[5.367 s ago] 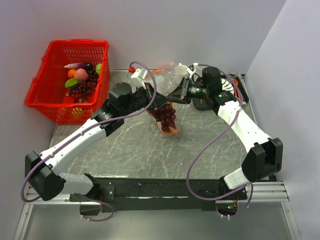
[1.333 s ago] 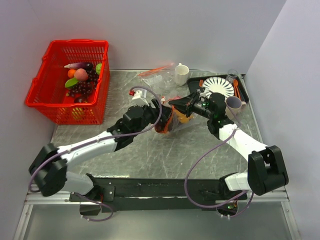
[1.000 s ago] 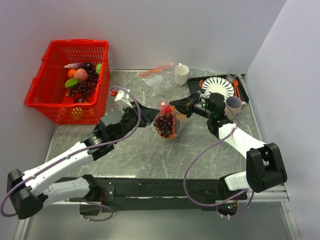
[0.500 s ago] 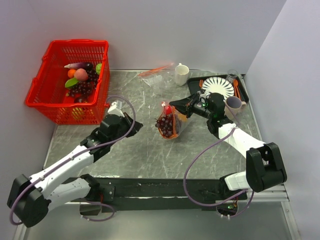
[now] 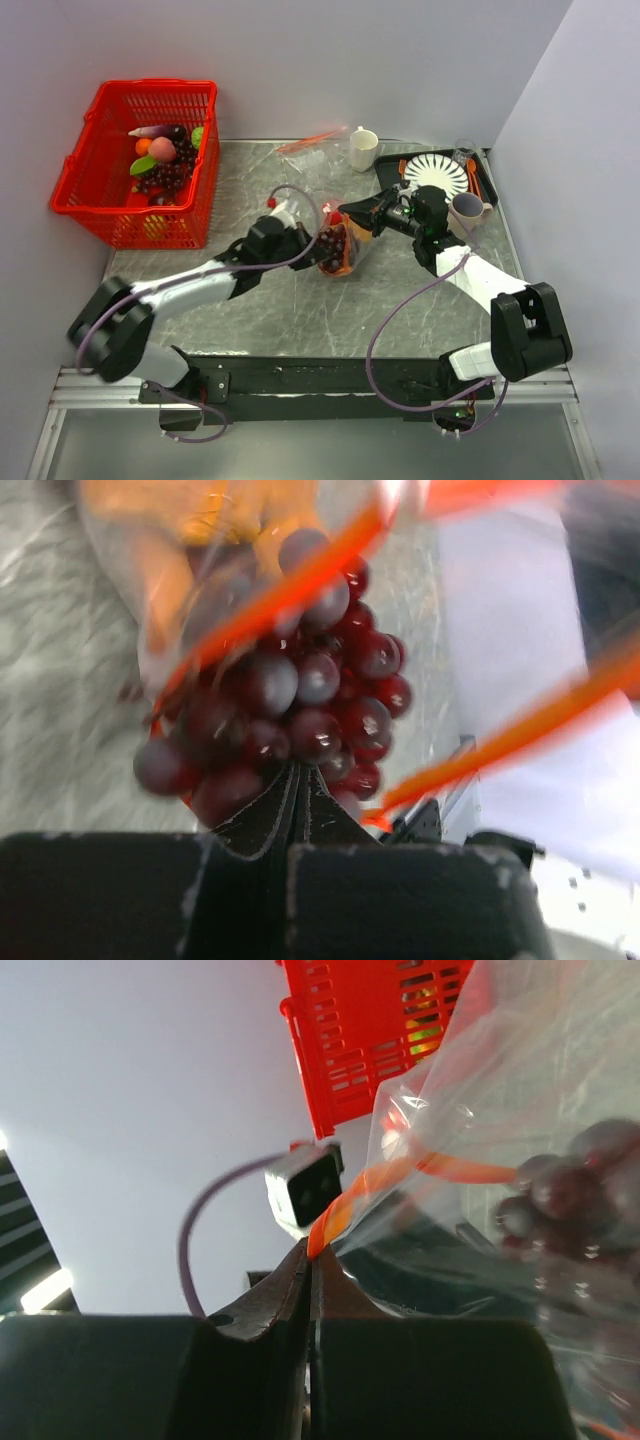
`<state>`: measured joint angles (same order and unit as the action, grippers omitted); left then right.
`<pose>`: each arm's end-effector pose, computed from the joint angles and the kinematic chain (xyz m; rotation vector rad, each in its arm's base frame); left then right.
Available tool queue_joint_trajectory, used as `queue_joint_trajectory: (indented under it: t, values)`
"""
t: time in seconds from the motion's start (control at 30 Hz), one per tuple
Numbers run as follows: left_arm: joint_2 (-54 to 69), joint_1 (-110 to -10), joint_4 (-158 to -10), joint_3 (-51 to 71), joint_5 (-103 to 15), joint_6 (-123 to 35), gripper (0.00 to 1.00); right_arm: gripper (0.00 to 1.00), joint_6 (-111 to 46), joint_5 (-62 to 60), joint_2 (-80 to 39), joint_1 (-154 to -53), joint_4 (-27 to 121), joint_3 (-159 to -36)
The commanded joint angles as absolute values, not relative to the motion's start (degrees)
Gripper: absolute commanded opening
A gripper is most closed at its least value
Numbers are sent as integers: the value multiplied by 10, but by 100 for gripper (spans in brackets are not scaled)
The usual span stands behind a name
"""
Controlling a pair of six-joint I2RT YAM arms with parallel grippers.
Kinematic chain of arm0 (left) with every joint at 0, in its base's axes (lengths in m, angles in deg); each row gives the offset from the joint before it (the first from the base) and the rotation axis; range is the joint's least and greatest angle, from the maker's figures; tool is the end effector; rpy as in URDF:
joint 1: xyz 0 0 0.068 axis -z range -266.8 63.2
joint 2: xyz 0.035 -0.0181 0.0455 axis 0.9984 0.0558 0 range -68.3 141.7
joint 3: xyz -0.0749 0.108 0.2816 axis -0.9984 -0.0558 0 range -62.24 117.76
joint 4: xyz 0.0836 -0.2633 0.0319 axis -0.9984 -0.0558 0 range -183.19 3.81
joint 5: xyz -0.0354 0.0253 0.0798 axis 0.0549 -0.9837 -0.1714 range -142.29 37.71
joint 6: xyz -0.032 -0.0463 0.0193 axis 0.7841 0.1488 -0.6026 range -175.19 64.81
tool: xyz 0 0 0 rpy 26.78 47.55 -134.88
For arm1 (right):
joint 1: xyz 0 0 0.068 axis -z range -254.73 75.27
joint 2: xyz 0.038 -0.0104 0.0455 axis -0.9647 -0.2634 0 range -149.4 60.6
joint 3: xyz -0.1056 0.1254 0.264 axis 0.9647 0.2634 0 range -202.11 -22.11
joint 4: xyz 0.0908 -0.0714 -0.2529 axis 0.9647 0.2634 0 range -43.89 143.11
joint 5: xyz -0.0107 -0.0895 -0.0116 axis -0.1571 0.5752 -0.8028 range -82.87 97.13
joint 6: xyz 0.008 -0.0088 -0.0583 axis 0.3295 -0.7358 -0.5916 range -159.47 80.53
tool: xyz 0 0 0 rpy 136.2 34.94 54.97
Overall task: Place the food in the zip-top bag and seal the zipper
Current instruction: Place the fake fruit in the zipper food storage bag.
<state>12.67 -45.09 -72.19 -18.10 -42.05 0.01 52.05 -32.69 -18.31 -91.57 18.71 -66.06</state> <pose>0.2385 -0.2230 0.2580 -0.1281 2.1921 -1.2197 0.2961 0.1188 0.2954 0.7179 2.0010 1.8689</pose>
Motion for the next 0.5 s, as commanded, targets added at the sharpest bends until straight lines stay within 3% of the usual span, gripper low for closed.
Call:
queue_joint_trajectory:
  t: [0.0, 0.23, 0.47]
  values:
    - [213, -446, -684, -67, -423, -10, 1, 5, 517, -328, -160, -913, 165, -692]
    - [312, -449, -734, 69, -520, -75, 1, 5, 528, -330, -141, -913, 153, -668]
    - [293, -450, -746, 61, -571, -105, 1, 4, 535, -339, -149, -909, 143, -675]
